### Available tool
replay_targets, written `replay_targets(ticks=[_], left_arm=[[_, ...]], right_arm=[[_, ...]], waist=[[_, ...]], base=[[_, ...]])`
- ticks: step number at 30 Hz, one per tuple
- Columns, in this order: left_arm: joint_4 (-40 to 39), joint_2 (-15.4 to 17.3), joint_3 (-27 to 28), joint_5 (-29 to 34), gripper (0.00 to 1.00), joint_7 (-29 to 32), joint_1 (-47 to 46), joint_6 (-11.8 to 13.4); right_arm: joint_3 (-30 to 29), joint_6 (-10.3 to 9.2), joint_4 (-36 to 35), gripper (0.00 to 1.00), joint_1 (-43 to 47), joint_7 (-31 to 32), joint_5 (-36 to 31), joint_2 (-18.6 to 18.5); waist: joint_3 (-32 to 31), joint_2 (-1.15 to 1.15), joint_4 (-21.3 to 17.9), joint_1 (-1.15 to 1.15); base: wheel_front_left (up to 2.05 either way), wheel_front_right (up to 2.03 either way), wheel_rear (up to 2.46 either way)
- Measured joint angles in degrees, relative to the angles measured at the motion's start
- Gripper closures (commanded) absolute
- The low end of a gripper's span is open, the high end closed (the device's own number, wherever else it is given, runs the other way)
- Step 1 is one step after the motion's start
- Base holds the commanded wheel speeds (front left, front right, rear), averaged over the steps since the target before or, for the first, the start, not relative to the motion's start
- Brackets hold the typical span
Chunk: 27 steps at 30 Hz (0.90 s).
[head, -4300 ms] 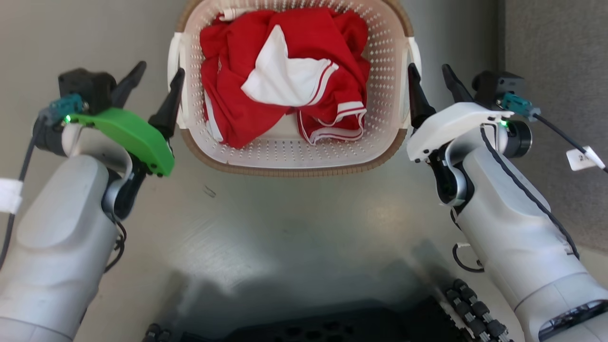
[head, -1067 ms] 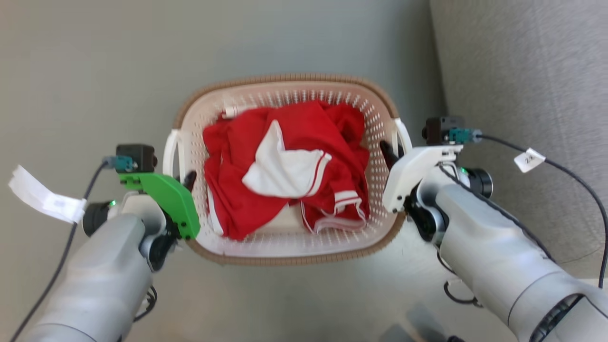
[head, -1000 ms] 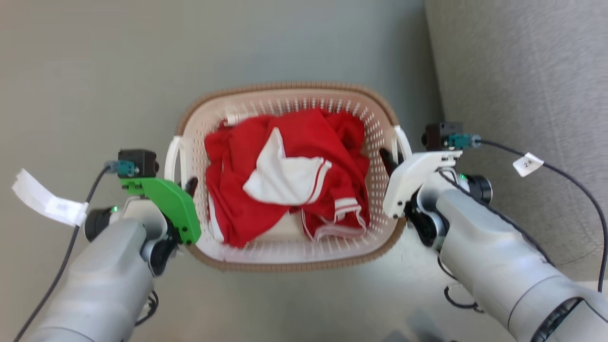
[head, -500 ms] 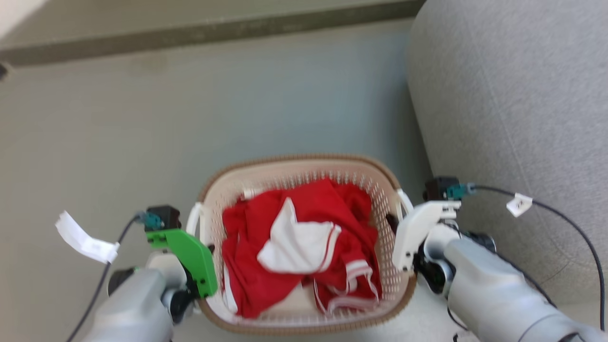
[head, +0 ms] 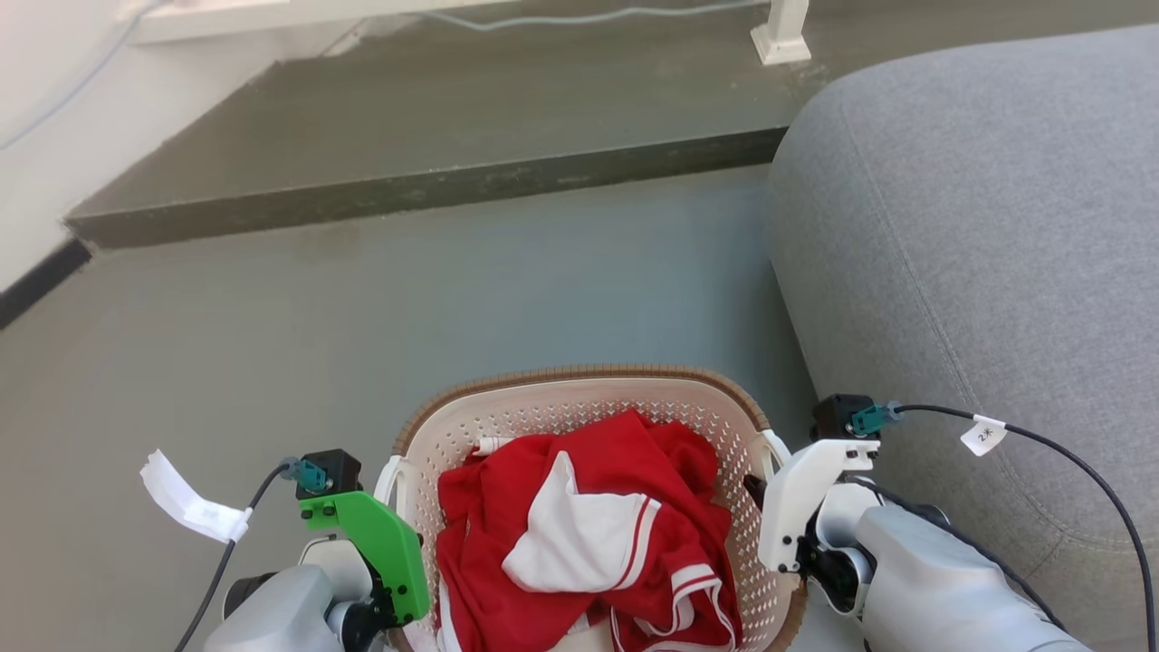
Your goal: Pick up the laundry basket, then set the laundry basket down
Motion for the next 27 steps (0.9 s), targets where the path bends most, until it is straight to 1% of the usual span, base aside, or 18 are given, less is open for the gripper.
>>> replay_targets(ticks=[6, 27], left_arm=[[0.6, -0.3, 0.0, -0.2, 1.0, 0.5, 0.0, 0.0], [2.4, -1.1, 0.1, -0.7, 1.0, 1.0, 0.0, -0.1]], right_arm=[[0.5, 0.07, 0.1, 1.0, 0.0, 0.8, 0.4, 0.0], [1.7, 0.22, 0.4, 1.0, 0.0, 1.7, 1.6, 0.0]], waist=[[-1.5, 0.0, 0.4, 0.0], [-1.6, 0.0, 0.4, 0.0]], base=[[0.0, 0.0, 0.0], [0.0, 0.0, 0.0]])
